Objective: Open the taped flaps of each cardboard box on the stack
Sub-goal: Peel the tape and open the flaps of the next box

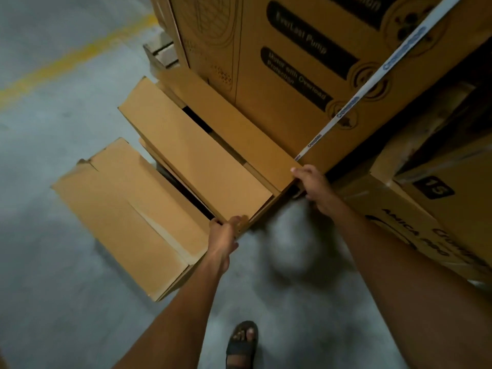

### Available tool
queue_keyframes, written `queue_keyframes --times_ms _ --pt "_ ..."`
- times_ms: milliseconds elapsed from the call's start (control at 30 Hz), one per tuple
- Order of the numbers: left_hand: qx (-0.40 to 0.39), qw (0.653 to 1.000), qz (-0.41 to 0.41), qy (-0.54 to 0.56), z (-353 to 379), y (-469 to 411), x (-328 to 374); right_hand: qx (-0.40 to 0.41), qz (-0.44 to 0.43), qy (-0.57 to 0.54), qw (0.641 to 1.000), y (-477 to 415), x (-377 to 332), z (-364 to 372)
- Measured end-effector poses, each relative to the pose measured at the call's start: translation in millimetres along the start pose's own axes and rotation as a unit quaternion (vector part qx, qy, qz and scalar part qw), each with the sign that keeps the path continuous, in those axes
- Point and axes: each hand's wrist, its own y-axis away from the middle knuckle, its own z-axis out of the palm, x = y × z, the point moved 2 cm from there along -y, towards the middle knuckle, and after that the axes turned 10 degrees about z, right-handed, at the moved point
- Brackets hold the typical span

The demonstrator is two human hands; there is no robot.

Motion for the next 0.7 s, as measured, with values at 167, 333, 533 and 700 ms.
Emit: queue_keyframes --times_ms 167,333,533,700 --pt "0.001 1.000 0.022 0.003 2 -44 -30 0.029 -0.021 0.098 0.995 -66 -2 15" --pt "-0.012 0.997 0.008 0.072 1 -46 -35 0.032 -0.058 0.137 0.988 -79 -3 16" --pt "0.059 0.984 0.104 0.135 -31 -8 28 -0.022 -0.104 0.058 0.993 -16 -39 19" --pt "0.088 0.973 0.145 0.158 -60 28 94 -0.024 -0.116 -0.014 0.993 62 -73 27"
